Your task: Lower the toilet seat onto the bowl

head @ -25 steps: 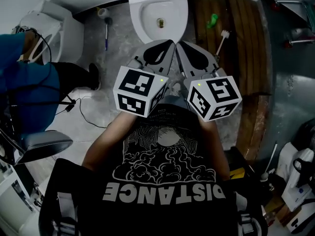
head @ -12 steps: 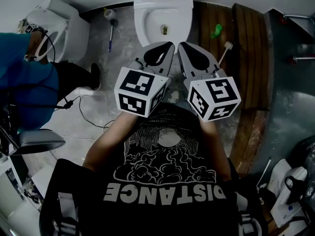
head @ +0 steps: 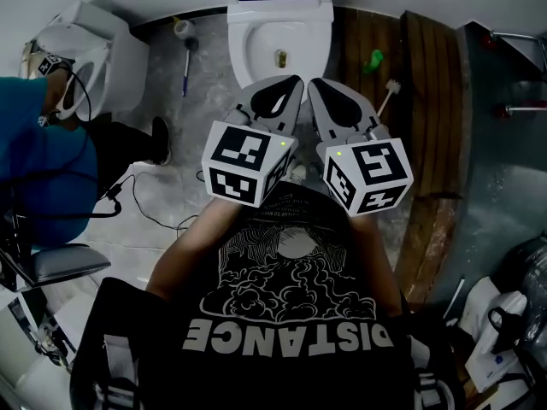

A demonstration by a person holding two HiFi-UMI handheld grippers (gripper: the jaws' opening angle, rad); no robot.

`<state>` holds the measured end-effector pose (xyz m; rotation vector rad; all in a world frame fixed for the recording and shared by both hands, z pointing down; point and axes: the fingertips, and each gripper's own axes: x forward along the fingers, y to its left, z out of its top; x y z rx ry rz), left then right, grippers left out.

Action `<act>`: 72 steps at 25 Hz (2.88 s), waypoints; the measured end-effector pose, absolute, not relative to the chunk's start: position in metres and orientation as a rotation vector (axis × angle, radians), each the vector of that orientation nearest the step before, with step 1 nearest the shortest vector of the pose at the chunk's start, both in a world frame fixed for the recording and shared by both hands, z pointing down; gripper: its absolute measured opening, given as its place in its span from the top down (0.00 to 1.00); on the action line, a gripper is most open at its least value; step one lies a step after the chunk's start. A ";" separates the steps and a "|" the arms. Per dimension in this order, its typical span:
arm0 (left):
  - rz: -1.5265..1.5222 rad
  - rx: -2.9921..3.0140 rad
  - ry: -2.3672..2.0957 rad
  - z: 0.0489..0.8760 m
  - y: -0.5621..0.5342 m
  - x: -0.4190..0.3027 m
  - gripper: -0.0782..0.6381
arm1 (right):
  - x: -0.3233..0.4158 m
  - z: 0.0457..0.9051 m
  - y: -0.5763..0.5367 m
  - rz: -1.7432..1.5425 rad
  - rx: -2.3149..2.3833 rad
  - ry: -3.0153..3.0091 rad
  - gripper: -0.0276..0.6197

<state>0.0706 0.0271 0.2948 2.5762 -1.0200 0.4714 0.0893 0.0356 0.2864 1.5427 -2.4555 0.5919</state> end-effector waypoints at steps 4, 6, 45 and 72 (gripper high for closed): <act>0.462 2.572 -1.014 0.298 -0.002 0.065 0.88 | 0.084 0.288 0.008 0.582 1.549 -2.440 0.93; 0.455 2.568 -1.007 0.299 -0.019 0.062 0.88 | 0.080 0.289 -0.008 0.582 1.555 -2.433 0.93; 0.462 2.770 -0.762 0.260 -0.299 0.014 0.87 | 0.070 0.240 -0.284 0.293 1.554 -2.289 0.92; 0.770 2.820 -1.055 0.250 -0.479 0.062 0.69 | 0.149 0.248 -0.459 0.118 1.216 -2.296 0.79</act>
